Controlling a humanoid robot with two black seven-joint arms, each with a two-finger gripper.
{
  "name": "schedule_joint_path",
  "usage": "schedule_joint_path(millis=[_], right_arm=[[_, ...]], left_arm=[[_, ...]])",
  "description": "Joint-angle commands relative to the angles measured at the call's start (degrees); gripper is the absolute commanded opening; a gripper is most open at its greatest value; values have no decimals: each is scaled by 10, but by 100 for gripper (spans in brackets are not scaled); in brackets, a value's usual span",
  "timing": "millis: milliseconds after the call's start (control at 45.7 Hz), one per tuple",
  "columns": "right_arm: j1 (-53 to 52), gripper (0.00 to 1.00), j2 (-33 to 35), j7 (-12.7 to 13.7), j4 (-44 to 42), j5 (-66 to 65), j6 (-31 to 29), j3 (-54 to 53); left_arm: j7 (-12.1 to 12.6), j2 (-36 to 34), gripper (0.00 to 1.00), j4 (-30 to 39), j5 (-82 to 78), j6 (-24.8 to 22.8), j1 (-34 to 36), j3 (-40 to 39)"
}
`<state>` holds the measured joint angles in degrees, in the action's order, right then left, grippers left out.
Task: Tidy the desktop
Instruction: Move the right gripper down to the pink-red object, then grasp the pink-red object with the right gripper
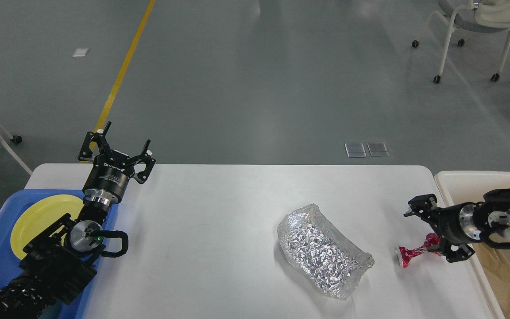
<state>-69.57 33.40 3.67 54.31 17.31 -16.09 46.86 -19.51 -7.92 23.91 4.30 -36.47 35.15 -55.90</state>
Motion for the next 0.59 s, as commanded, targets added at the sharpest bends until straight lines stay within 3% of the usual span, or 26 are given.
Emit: schedule_joint_path(millis=[0, 153, 328, 416, 460, 569], right_arm=[[48, 100, -18, 0, -28, 7, 25, -7], [65, 96, -20, -1, -30, 10, 55, -8], [86, 44, -42, -1, -32, 11, 118, -12], [84, 29, -47, -1, -31, 11, 116, -12], [82, 0, -47, -2, -30, 11, 113, -15], [78, 0, -47, -1, -26, 11, 120, -20]], left_arm=[[0, 0, 97, 0, 0, 0, 0, 0], [0, 0, 97, 0, 0, 0, 0, 0], [0, 0, 97, 0, 0, 0, 0, 0], [0, 0, 97, 0, 0, 0, 0, 0], [0, 0, 97, 0, 0, 0, 0, 0], [0, 0, 97, 0, 0, 0, 0, 0]])
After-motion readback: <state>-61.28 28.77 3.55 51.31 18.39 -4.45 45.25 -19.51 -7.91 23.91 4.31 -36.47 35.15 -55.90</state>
